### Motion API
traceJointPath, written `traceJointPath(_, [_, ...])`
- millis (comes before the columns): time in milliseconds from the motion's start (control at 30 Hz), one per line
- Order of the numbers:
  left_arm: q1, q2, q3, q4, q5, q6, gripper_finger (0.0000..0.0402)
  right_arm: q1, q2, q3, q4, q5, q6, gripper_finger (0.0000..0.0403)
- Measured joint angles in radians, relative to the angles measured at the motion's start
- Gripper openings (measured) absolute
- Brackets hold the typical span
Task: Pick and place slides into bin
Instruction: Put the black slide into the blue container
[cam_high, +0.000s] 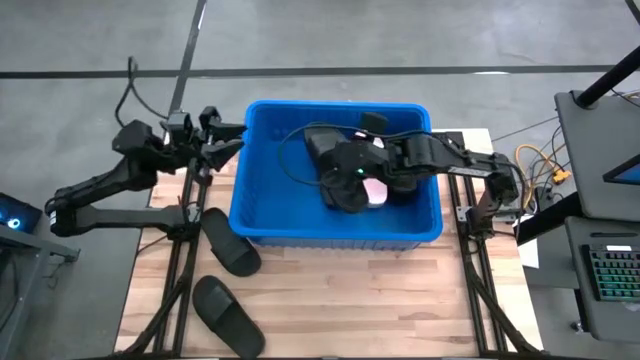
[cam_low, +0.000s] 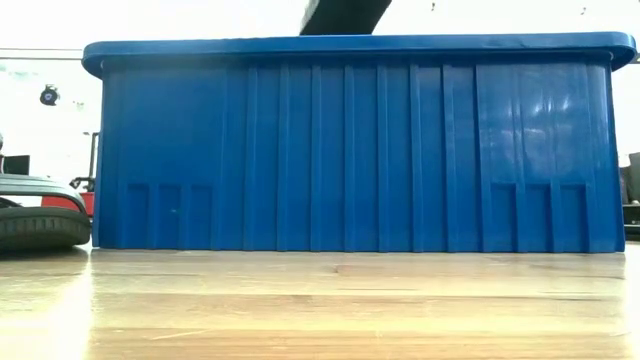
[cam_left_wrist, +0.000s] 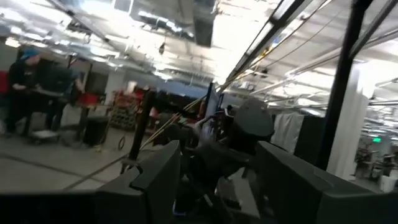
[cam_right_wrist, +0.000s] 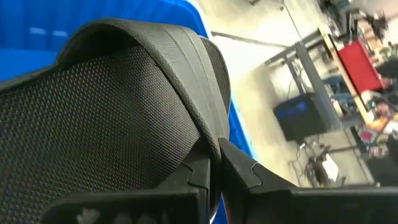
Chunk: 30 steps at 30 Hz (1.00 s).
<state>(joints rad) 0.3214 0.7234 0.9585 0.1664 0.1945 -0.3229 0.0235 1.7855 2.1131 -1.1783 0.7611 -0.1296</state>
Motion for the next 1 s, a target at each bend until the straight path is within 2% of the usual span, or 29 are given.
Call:
traceJointPath(300, [0.000,-0.095,0.000,-0.202,-0.072,0.050,0.0196,-0.100,0.000,-0.175,0.191,0.000,0.140,0.0009])
traceJointPath(500, [0.000,-0.140,-0.004,-0.293,-0.116,0.080,0.0196,-0.142,0.000,-0.314,0.352,0.000,0.148,0.0009])
traceJointPath(633, [0.000,-0.163,-0.012,-0.311,-0.128,0.101,0.0196,-0.163,0.001,-0.407,0.395,0.002,0.148,0.0009])
traceJointPath(733, [0.000,-0.175,-0.016,-0.315,-0.131,0.101,0.0196,-0.174,0.001,-0.478,0.407,0.045,0.148,0.0009])
traceJointPath(833, [0.000,-0.179,-0.016,-0.315,-0.131,0.101,0.0196,-0.188,0.001,-0.543,0.458,0.091,0.126,0.0009])
traceJointPath(1000, [0.000,-0.179,-0.017,-0.318,-0.153,0.104,0.0196,-0.207,0.007,-0.628,0.649,0.089,-0.014,0.0009])
